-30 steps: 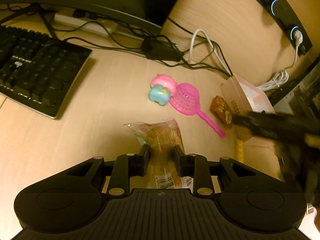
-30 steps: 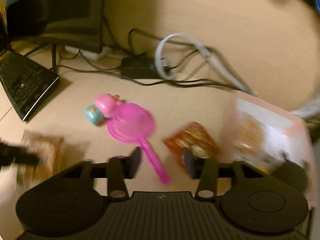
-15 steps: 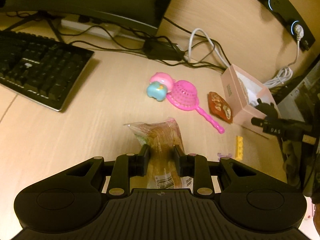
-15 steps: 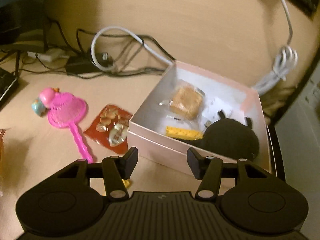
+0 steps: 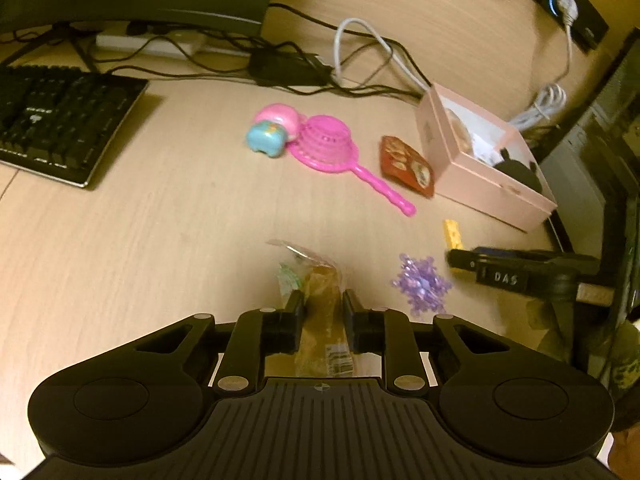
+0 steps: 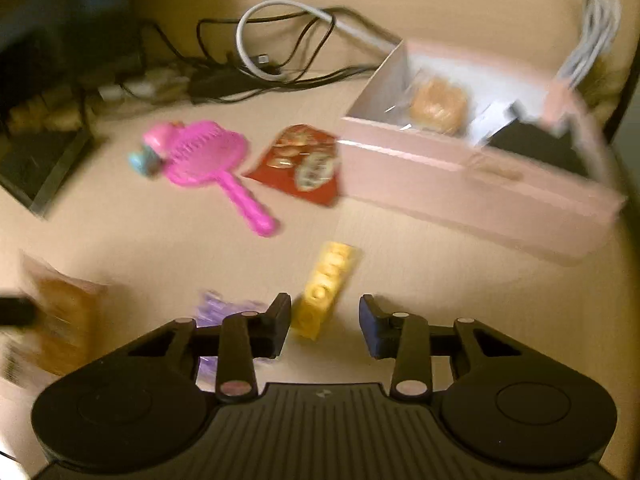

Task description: Organize objects

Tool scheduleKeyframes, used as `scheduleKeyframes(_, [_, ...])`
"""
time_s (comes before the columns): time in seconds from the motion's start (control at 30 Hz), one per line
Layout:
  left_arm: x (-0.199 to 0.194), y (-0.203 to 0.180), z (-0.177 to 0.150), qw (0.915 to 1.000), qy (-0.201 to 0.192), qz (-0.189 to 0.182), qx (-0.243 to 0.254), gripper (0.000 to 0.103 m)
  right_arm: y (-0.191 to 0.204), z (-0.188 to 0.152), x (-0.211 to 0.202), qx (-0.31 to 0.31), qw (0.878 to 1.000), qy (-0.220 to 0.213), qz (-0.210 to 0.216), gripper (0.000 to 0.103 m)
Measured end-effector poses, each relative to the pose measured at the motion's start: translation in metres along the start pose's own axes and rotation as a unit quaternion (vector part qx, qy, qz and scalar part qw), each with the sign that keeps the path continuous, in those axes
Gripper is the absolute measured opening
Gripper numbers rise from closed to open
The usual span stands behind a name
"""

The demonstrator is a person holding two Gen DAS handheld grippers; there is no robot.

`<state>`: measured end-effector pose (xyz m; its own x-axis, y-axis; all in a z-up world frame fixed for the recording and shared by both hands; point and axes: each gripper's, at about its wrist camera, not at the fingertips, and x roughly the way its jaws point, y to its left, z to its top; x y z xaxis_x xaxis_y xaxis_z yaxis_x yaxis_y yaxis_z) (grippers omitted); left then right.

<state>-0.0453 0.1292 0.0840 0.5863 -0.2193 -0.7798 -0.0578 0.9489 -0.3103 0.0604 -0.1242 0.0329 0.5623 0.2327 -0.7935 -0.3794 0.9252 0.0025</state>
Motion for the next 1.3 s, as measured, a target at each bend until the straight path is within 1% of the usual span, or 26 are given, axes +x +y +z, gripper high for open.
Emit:
scheduleKeyframes(0.03, [-0.001, -0.002, -0.002, 1.0, 0.0, 0.0, 0.0, 0.022, 0.001, -0.006, -0.005, -0.02, 1.0, -0.01, -0.022, 0.037])
scheduleKeyframes(0.07, [-0.001, -0.002, -0.003, 1.0, 0.0, 0.001, 0.001, 0.022, -0.001, -0.008, -0.01, -0.025, 0.999, -0.014, -0.021, 0.037])
scheduleKeyframes(0.17, [0.0, -0.005, -0.006, 0.9999, -0.002, 0.009, 0.007, 0.022, -0.009, -0.007, -0.024, -0.009, 0.999, -0.025, 0.033, 0.041])
scheduleKeyframes(0.23, [0.002, -0.007, -0.008, 0.9997, 0.001, 0.018, 0.018, 0.022, -0.005, -0.001, -0.027, -0.001, 0.998, -0.035, 0.049, 0.047])
scheduleKeyframes(0.27, [0.007, -0.009, -0.009, 0.9993, 0.014, 0.025, 0.025, 0.022, -0.002, 0.002, -0.026, 0.008, 0.997, -0.032, 0.063, 0.051])
scheduleKeyframes(0.3, [0.011, -0.009, -0.011, 0.999, 0.021, 0.024, 0.029, 0.026, 0.002, 0.005, -0.023, 0.014, 0.996, -0.027, 0.078, 0.051])
scheduleKeyframes(0.37, [0.017, -0.009, -0.014, 0.9992, 0.016, 0.015, 0.033, 0.035, 0.015, 0.009, -0.02, 0.014, 0.994, -0.016, 0.11, 0.051])
scheduleKeyframes(0.4, [0.022, -0.008, -0.015, 0.9995, 0.012, 0.006, 0.029, 0.041, 0.023, 0.008, -0.019, 0.008, 0.993, -0.015, 0.113, 0.051])
scheduleKeyframes(0.5, [0.03, -0.004, -0.015, 0.9996, 0.017, -0.023, -0.003, 0.048, 0.033, 0.005, -0.015, 0.009, 0.992, -0.002, 0.124, 0.051])
scheduleKeyframes(0.57, [0.032, -0.006, -0.018, 0.9992, 0.019, -0.034, -0.004, 0.051, 0.035, 0.002, -0.015, 0.012, 0.992, 0.004, 0.127, 0.051])
scheduleKeyframes(0.63, [0.036, -0.008, -0.021, 0.999, 0.021, -0.039, 0.0, 0.058, 0.033, -0.001, -0.019, 0.009, 0.992, 0.0, 0.123, 0.051])
scheduleKeyframes(0.67, [0.04, -0.01, -0.022, 0.9988, 0.024, -0.042, -0.001, 0.058, 0.033, -0.001, -0.022, 0.007, 0.993, -0.004, 0.119, 0.051])
scheduleKeyframes(0.7, [0.042, -0.012, -0.023, 0.9985, 0.026, -0.048, 0.0, 0.058, 0.031, -0.001, -0.023, 0.004, 0.993, -0.007, 0.117, 0.051])
scheduleKeyframes(0.77, [0.044, -0.022, -0.025, 0.9982, 0.028, -0.05, 0.019, 0.053, 0.032, 0.001, -0.026, -0.007, 0.994, -0.016, 0.107, 0.052])
scheduleKeyframes(0.8, [0.045, -0.026, -0.026, 0.9978, 0.032, -0.052, 0.024, 0.049, 0.031, 0.003, -0.026, -0.012, 0.994, -0.019, 0.105, 0.054])
scheduleKeyframes(0.83, [0.046, -0.028, -0.026, 0.9971, 0.039, -0.061, 0.023, 0.042, 0.031, 0.006, -0.025, -0.016, 0.994, -0.022, 0.104, 0.055])
scheduleKeyframes(0.87, [0.047, -0.028, -0.027, 0.9961, 0.046, -0.073, 0.017, 0.038, 0.032, 0.01, -0.024, -0.02, 0.994, -0.027, 0.101, 0.056])
scheduleKeyframes(0.9, [0.047, -0.027, -0.029, 0.9947, 0.051, -0.088, 0.01, 0.036, 0.033, 0.015, -0.022, -0.024, 0.994, -0.031, 0.099, 0.056])
scheduleKeyframes(1.0, [0.037, -0.022, -0.033, 0.9951, 0.045, -0.087, 0.013, 0.035, 0.044, 0.035, -0.013, -0.045, 0.993, -0.045, 0.097, 0.058])
scheduleKeyframes(1.07, [0.023, -0.009, -0.033, 0.9964, 0.03, -0.08, -0.001, 0.035, 0.055, 0.05, -0.006, -0.06, 0.992, -0.052, 0.1, 0.059])
scheduleKeyframes(1.13, [0.006, 0.008, -0.032, 0.9979, 0.013, -0.06, -0.018, 0.035, 0.073, 0.069, 0.003, -0.075, 0.989, -0.062, 0.112, 0.063])
scheduleKeyframes(1.2, [-0.01, 0.025, -0.032, 0.9986, -0.002, -0.038, -0.036, 0.035, 0.091, 0.087, 0.011, -0.089, 0.985, -0.077, 0.123, 0.072])
scheduleKeyframes(1.3, [-0.034, 0.051, -0.036, 0.9978, -0.021, -0.006, -0.063, 0.035, 0.125, 0.112, 0.03, -0.125, 0.98, -0.095, 0.124, 0.077])
